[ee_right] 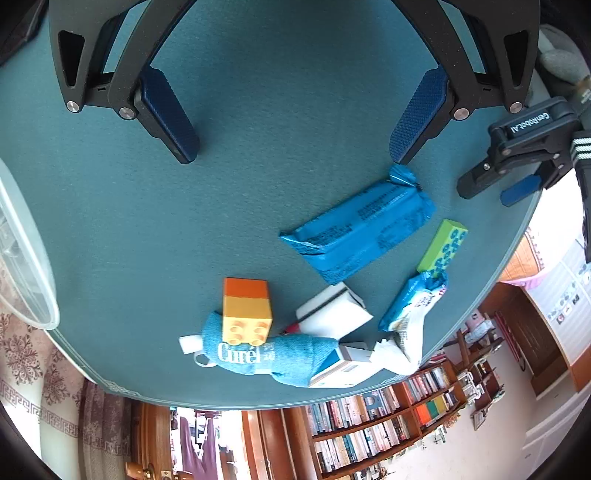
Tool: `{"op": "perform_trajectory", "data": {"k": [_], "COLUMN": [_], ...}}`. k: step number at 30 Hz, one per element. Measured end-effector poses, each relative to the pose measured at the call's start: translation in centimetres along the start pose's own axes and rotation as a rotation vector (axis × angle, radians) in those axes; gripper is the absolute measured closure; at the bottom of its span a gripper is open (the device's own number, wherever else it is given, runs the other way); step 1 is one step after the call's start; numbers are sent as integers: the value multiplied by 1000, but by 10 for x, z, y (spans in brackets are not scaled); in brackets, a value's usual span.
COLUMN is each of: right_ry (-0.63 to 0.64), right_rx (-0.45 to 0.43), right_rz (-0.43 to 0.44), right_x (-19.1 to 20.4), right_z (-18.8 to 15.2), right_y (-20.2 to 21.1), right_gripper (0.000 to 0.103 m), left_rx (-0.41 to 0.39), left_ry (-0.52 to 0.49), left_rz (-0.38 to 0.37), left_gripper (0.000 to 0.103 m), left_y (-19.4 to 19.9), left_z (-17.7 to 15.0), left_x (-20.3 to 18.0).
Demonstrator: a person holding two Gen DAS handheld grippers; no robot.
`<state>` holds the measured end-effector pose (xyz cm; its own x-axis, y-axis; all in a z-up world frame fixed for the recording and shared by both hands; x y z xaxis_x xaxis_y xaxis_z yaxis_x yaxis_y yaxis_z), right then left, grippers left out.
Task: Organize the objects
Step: 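Grasp the blue wrapped bar with the right gripper while the left gripper approaches the green dotted block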
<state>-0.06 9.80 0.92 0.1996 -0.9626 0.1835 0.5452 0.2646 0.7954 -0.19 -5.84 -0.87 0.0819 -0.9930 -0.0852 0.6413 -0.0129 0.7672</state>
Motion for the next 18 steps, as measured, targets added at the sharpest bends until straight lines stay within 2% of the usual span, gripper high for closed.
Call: {"op": "perform_trajectory", "data": {"k": [5, 9, 13, 16, 18], "right_ry": [-32, -25, -16, 16, 60], "right_rx": [5, -3, -7, -19, -24], "right_rz": [62, 38, 18, -28, -77], "right_x": [15, 26, 37, 45, 51], "right_z": [12, 22, 33, 37, 37], "right_y": [-9, -19, -28, -34, -36], "right_gripper": [0, 1, 9, 12, 18], "left_rx": [-3, -6, -7, -7, -7], "left_ry": [65, 75, 66, 63, 60], "left_rz": [15, 13, 19, 23, 26], "left_gripper": [0, 0, 0, 0, 0], "left_y": [1, 2, 2, 2, 2], "left_z": [2, 0, -2, -2, -2], "left_x": [22, 24, 23, 24, 24]}}
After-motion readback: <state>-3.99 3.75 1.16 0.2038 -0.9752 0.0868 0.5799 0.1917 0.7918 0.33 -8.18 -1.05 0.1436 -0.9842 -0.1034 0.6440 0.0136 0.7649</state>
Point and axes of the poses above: each gripper's, at about its wrist camera, not at the fingertips, and y roughly against the way its jaws point, x to its left, z to its top, the point moved 2 cm from there along -y, roughly the way its jaws point, and after that the axes turned 3 degrees about y, right-handed, at the moved point
